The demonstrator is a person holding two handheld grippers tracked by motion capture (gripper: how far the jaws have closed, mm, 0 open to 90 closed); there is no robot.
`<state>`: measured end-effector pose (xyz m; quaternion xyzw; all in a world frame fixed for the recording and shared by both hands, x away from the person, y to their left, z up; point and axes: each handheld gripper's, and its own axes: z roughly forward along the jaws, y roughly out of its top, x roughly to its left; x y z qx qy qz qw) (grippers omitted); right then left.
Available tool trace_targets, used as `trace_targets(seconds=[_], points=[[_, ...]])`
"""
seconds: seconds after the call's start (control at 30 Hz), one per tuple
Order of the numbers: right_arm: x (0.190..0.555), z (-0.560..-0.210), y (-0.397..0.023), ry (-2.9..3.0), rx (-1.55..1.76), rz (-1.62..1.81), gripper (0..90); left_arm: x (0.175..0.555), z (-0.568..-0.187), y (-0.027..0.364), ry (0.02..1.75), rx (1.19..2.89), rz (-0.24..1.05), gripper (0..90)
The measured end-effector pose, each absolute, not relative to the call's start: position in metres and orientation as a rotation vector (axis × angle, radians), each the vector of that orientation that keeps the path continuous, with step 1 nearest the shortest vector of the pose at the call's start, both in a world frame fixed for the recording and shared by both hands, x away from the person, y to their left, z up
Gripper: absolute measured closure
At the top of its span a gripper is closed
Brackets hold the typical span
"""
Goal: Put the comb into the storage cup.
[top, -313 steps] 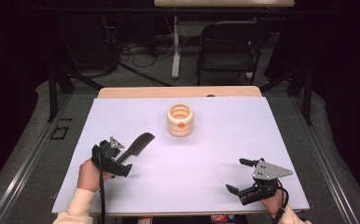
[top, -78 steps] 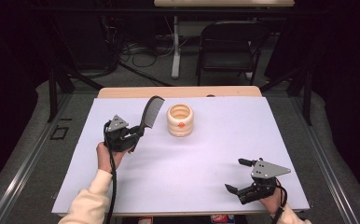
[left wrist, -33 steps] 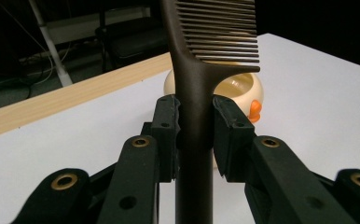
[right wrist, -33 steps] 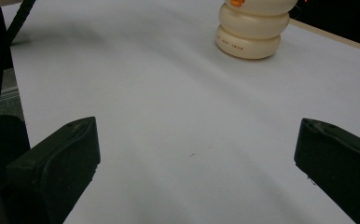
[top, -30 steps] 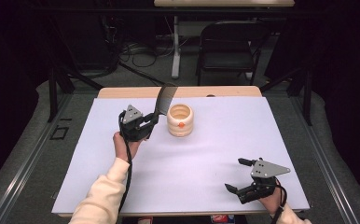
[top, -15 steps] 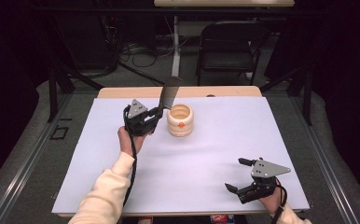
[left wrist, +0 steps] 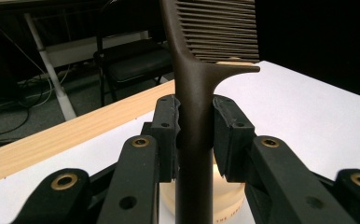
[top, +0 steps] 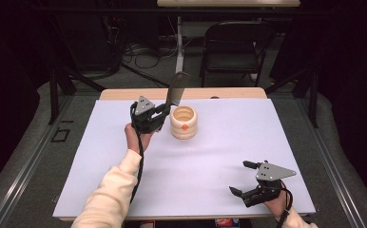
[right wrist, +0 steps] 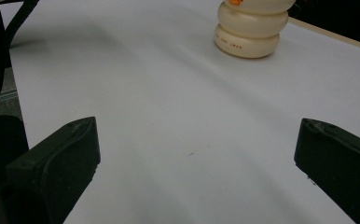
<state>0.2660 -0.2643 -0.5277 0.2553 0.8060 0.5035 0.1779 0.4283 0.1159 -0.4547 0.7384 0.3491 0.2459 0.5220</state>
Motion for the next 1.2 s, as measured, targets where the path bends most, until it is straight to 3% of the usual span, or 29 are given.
trace_targets(seconds=[1.2], points=[[0.266, -0.528, -0.265, 2.279, 0.723, 1.424, 0.0, 0.453, -0.448, 0.089, 0.813, 1.720, 0.603, 72.2]])
